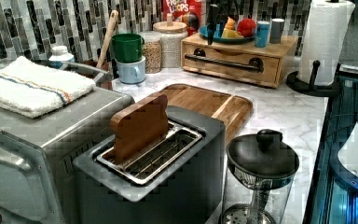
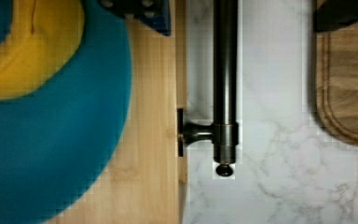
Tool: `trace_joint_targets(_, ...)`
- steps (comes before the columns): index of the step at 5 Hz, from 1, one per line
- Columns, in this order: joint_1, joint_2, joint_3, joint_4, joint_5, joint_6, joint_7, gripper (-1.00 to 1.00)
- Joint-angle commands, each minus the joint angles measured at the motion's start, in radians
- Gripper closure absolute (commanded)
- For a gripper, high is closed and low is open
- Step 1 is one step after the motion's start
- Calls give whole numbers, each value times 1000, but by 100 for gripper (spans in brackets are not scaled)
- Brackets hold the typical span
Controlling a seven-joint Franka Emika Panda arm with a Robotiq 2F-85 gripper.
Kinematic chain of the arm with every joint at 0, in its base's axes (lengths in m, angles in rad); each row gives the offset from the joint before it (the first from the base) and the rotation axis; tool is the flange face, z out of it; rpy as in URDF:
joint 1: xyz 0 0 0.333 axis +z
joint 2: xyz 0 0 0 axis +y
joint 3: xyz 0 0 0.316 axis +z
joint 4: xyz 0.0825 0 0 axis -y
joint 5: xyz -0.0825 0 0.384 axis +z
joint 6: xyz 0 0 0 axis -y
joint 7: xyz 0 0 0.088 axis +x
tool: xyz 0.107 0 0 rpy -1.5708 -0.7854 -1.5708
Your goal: Open the drawer.
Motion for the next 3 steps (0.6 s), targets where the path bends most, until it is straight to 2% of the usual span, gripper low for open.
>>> trace_joint_targets(1, 12, -62, 26, -149, 47, 31, 44, -100)
trace_joint_targets(3, 28, -27, 29, -169, 44, 150, 74, -100)
